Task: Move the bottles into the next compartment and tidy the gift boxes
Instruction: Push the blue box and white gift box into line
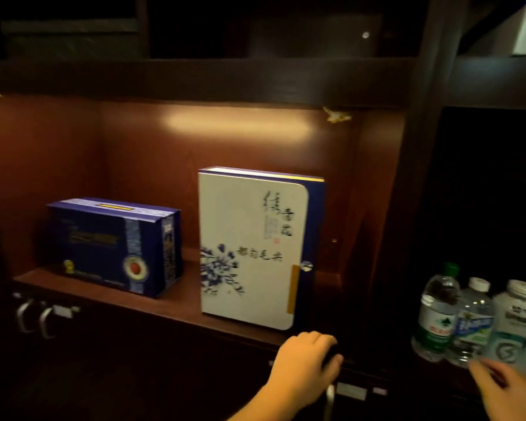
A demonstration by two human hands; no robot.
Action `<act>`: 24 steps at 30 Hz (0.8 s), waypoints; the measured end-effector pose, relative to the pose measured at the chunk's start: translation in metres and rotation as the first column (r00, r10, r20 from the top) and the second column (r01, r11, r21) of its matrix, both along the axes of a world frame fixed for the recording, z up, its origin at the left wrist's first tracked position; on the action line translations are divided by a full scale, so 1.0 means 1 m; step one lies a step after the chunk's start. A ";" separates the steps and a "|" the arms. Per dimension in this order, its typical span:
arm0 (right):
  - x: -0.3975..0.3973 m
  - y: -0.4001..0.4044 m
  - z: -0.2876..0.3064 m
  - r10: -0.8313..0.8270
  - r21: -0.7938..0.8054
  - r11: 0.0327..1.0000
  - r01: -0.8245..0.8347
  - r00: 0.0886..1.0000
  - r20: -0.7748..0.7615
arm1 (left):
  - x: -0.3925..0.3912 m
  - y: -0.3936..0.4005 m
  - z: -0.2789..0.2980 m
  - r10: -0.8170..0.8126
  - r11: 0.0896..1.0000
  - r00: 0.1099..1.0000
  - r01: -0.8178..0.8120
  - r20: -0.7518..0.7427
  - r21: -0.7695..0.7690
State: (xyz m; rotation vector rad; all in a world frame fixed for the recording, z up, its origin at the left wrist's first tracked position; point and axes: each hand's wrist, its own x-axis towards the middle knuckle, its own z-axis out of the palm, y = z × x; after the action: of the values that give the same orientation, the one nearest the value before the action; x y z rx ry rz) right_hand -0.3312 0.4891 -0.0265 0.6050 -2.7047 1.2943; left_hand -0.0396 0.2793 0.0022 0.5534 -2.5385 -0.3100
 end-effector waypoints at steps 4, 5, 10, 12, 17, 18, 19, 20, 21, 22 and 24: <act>0.142 -0.069 0.054 0.083 0.035 0.996 -0.082 0.996 -0.041 | 0.101 -0.052 0.019 0.068 0.988 0.997 -0.063 0.029 -0.143; 0.168 -0.088 0.059 0.109 0.046 0.993 -0.106 0.992 -0.062 | 0.124 -0.066 0.024 0.094 0.982 0.995 -0.085 0.046 -0.169; 0.275 -0.186 0.081 0.244 0.049 0.970 -0.239 0.955 -0.171 | 0.217 -0.131 0.038 0.248 0.947 0.965 -0.222 0.089 -0.232; 0.304 -0.224 0.086 0.320 0.058 0.947 -0.315 0.927 -0.195 | 0.245 -0.156 0.041 0.311 0.934 0.947 -0.290 0.075 -0.211; 0.358 -0.310 0.099 0.543 0.076 0.838 -0.540 0.810 -0.222 | 0.307 -0.209 0.051 0.471 0.865 0.882 -0.462 -0.002 -0.195; 0.367 -0.326 0.102 0.560 0.075 0.825 -0.560 0.791 -0.246 | 0.320 -0.218 0.053 0.494 0.851 0.869 -0.487 -0.014 -0.197; 0.377 -0.342 0.105 0.572 0.072 0.814 -0.576 0.775 -0.267 | 0.334 -0.228 0.056 0.517 0.836 0.856 -0.510 -0.020 -0.202; 0.387 -0.357 0.109 0.582 0.069 0.804 -0.590 0.760 -0.290 | 0.347 -0.238 0.059 0.541 0.820 0.840 -0.534 -0.025 -0.203; 0.397 -0.372 0.112 0.595 0.068 0.792 -0.606 0.742 -0.309 | 0.360 -0.248 0.061 0.568 0.803 0.822 -0.563 -0.033 -0.195; 0.407 -0.387 0.115 0.606 0.069 0.781 -0.621 0.726 -0.326 | 0.374 -0.258 0.061 0.596 0.785 0.802 -0.593 -0.044 -0.177; 0.426 -0.416 0.123 0.620 0.069 0.763 -0.642 0.699 -0.357 | 0.398 -0.280 0.062 0.646 0.751 0.761 -0.649 -0.067 -0.123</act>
State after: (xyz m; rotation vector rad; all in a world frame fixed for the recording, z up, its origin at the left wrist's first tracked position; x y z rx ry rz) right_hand 0.0949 0.0735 0.0961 1.6961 -2.1961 1.1938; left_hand 0.3584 -0.0011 0.0638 1.3124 -2.1471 0.1210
